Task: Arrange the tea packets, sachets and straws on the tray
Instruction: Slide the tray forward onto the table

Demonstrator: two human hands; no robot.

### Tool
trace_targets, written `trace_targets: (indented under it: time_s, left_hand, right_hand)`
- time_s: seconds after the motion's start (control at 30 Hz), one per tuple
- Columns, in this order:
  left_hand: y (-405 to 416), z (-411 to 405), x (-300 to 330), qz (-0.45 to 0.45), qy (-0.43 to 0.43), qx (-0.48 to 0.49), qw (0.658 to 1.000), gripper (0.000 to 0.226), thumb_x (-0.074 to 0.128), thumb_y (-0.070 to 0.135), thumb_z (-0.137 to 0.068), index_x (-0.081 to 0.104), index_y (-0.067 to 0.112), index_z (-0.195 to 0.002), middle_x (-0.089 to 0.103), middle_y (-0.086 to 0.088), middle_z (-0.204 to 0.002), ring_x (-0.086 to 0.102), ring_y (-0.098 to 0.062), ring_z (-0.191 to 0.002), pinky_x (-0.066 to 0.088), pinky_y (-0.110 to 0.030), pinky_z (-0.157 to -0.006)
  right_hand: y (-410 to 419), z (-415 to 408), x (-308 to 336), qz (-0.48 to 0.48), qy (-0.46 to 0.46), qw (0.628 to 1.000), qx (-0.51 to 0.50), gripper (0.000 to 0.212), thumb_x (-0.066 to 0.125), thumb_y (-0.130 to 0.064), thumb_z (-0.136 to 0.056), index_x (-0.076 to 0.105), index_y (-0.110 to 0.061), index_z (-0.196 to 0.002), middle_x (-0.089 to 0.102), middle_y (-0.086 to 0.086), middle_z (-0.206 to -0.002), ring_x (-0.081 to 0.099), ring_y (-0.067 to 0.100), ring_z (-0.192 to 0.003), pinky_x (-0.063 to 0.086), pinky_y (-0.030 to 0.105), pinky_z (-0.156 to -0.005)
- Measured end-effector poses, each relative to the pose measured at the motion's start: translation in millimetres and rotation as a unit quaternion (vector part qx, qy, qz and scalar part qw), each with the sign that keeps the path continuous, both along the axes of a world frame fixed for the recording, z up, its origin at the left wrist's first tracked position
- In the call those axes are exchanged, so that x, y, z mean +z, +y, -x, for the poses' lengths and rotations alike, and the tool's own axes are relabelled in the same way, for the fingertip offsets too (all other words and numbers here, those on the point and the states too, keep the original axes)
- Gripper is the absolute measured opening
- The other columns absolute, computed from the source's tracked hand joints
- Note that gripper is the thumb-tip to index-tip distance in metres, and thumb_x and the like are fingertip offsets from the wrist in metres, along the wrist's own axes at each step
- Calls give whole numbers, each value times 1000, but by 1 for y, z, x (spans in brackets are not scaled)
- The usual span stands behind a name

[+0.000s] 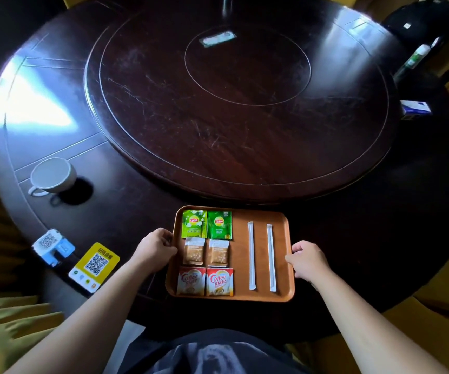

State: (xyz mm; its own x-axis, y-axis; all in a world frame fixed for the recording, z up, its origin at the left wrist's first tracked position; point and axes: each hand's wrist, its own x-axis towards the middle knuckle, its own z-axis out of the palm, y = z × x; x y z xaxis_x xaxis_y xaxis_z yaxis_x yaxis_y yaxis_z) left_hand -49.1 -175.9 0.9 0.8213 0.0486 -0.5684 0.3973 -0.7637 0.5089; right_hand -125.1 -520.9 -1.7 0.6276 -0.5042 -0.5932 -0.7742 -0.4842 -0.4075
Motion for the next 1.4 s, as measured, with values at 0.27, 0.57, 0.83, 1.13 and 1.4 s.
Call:
trace_targets:
  time_s: [0.27,0.57,0.83,1.13,1.4]
  left_hand:
    - [27,2,11,21,-8,-9,1000,21,72,11,-72,64,23,-88,68,-3,-78,60,-14,-64,44,-27,-55]
    - [36,-40,36,69,-26,17,997,24,71,9,-75,67,25,-92,66,-2,-75,60,-15,-62,47,-26,-54]
    - [23,-93,51,147,-46,58,986,26,71,9,-80,69,29,-97,67,2,-74,64,-16,-67,57,-40,-74]
    - [-2,-173,60,228,-42,115,966,21,67,14,-82,73,25,-98,76,-5,-84,72,-23,-72,61,-48,-76]
    - [-27,-238,57,242,4,96,966,23,66,16,-81,72,26,-101,77,-7,-82,74,-25,-69,62,-44,-65]
  right_hand:
    - [17,9,17,-45,-7,999,-18,11,68,-13,-77,61,-15,-85,71,8,-84,70,23,-73,64,42,-63]
    - [23,-28,44,-70,-58,995,-42,11,67,-13,-81,62,-17,-89,70,7,-88,69,21,-78,62,36,-62]
    - [13,-82,57,-63,-104,991,-60,12,66,-14,-84,60,-24,-87,70,4,-93,69,21,-83,62,42,-74]
    - [-4,-161,61,-82,-144,981,-104,20,65,-13,-88,62,-19,-107,68,4,-98,67,20,-89,58,44,-86]
    - [-25,-222,56,-66,-136,982,-113,35,64,-11,-89,63,-10,-124,69,9,-113,67,24,-99,56,45,-91]
